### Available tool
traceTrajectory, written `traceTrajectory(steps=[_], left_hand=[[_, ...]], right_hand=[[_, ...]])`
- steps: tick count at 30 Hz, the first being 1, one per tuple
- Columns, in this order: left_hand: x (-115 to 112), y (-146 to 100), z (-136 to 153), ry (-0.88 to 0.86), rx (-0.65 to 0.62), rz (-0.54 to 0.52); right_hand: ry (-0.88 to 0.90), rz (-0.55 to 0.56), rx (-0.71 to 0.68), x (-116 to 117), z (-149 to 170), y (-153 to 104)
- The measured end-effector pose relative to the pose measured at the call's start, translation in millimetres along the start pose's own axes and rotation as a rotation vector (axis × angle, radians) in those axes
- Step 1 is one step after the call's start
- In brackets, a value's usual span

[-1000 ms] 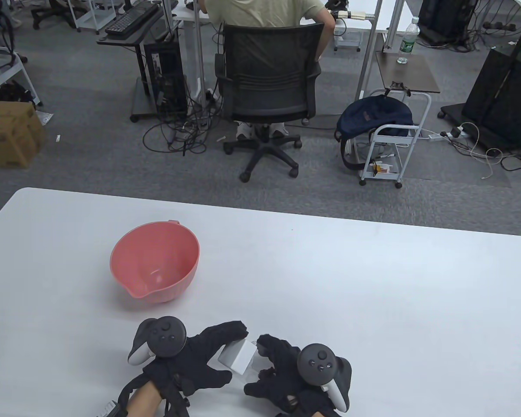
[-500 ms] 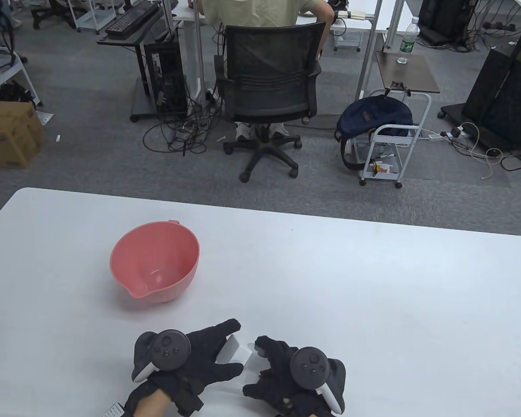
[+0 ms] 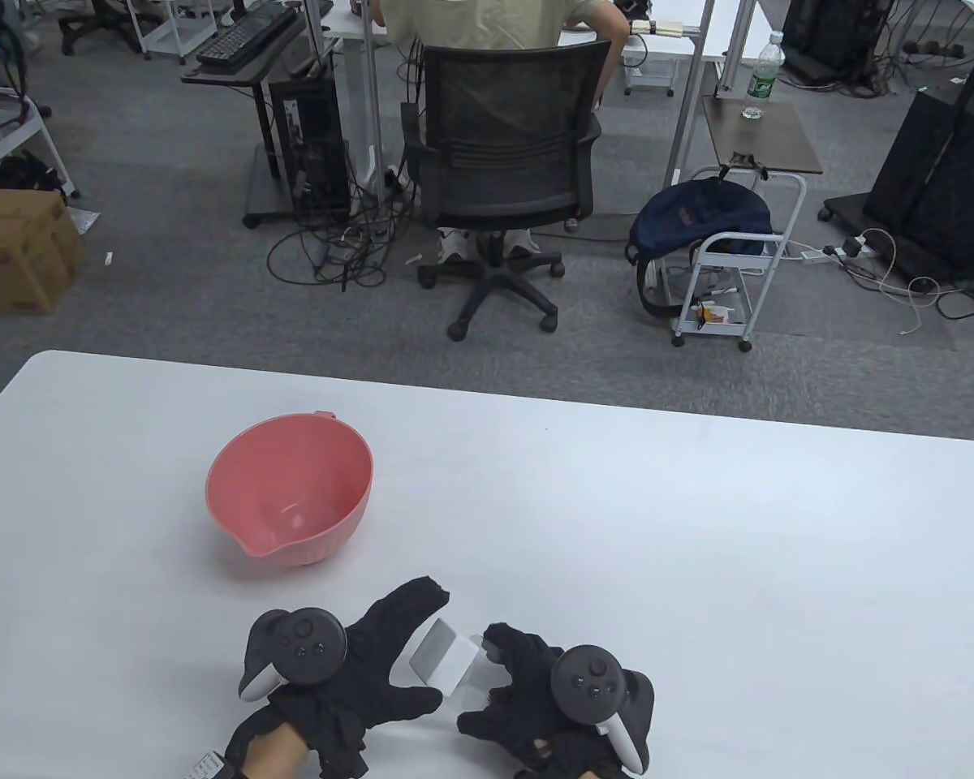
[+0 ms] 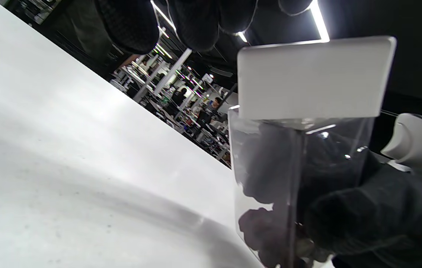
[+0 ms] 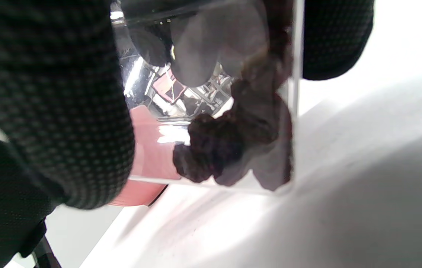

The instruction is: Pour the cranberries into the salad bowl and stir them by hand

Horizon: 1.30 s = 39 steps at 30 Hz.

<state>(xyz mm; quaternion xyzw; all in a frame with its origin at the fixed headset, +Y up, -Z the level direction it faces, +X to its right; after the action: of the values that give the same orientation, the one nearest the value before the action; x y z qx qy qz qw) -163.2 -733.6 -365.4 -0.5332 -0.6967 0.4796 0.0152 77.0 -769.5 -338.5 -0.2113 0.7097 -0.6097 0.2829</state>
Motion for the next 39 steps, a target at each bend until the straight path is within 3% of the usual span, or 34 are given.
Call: traceTrajectory(steps=[12,23,32,36,39], left_hand=[[-6,4,-9,0.026,-0.042,0.113],[-1,3,-1,0.046,0.053,0.018],[-3,-1,3,0.075,0.178,-0.141],[-9,0,6,0.013,0.197,-0.06],[-8,3,6,-0.074,0.083,0.032]], right_hand=[[0.002,-0.006,-0.009,0,0,0],[-0.027,-0.014,-0.033,2,-3,-2],[-0.056,-0.01,-0.037,4,-3,-2],[-0.043,0.004,-0.021,0,-1,-1],[-0.038,0.006,-0.017,-1,0,-1]])
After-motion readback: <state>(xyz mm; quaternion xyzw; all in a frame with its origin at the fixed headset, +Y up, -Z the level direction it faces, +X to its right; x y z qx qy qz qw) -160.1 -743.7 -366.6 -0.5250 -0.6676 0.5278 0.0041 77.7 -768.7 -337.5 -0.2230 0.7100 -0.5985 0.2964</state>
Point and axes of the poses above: the tracker on the back of each hand, its own z axis roughly to the little-finger side, its own y axis roughly from the wrist to the fingertips, x = y × z, the point moved 4 cm from there along y, roughly from the wrist to the fingertips, and after that the axes turned 14 degrees about z, right-handed, at the moved point
